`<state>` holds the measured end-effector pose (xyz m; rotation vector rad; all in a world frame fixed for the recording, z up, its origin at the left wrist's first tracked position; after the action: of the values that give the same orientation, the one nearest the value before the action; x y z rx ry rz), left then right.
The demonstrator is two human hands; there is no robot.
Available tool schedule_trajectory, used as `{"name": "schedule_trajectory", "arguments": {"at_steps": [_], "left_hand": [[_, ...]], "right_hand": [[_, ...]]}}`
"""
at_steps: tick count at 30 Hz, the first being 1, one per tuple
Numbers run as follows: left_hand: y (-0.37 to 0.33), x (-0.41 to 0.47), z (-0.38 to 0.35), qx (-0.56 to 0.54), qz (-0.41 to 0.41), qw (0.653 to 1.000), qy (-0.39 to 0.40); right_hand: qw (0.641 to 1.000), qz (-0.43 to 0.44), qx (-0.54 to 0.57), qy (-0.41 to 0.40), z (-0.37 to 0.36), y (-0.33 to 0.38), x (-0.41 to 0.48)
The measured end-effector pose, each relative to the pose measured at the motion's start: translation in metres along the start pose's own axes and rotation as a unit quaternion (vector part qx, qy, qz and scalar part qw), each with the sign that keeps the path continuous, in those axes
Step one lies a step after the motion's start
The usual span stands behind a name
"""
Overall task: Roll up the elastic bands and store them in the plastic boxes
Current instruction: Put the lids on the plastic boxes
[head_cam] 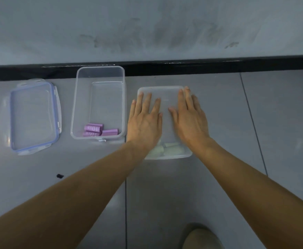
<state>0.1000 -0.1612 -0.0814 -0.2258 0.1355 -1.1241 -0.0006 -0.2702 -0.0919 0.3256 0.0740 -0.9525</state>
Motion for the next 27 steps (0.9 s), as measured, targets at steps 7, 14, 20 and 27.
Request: {"name": "schedule_trajectory", "arguments": {"at_steps": [7, 14, 20, 27], "left_hand": [[-0.006, -0.041, -0.012, -0.043, 0.025, 0.999, 0.020], [-0.007, -0.039, -0.017, -0.016, 0.020, 0.998, 0.051], [-0.005, -0.029, -0.007, -0.003, 0.022, 0.999, 0.038], [0.005, 0.003, -0.013, 0.031, -0.010, 0.999, 0.032]], "right_hand": [[0.997, 0.004, 0.069, 0.034, -0.010, -0.003, -0.045], [0.997, 0.015, 0.070, 0.012, -0.012, -0.005, -0.049], [1.000, 0.002, 0.027, -0.008, -0.007, -0.002, -0.037], [0.999, 0.042, -0.024, 0.022, -0.010, 0.001, -0.012]]}}
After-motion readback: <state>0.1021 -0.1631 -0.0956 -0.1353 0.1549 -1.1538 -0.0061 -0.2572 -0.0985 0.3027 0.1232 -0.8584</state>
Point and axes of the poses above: each hand's wrist, its own x-axis towards the middle knuckle, its own z-axis out of the back of the hand, y = z × x, the point moved 3 cm from there along x, towards the middle knuckle, and after that the axes turned 7 degrees about -z, right-handed, at the moved point
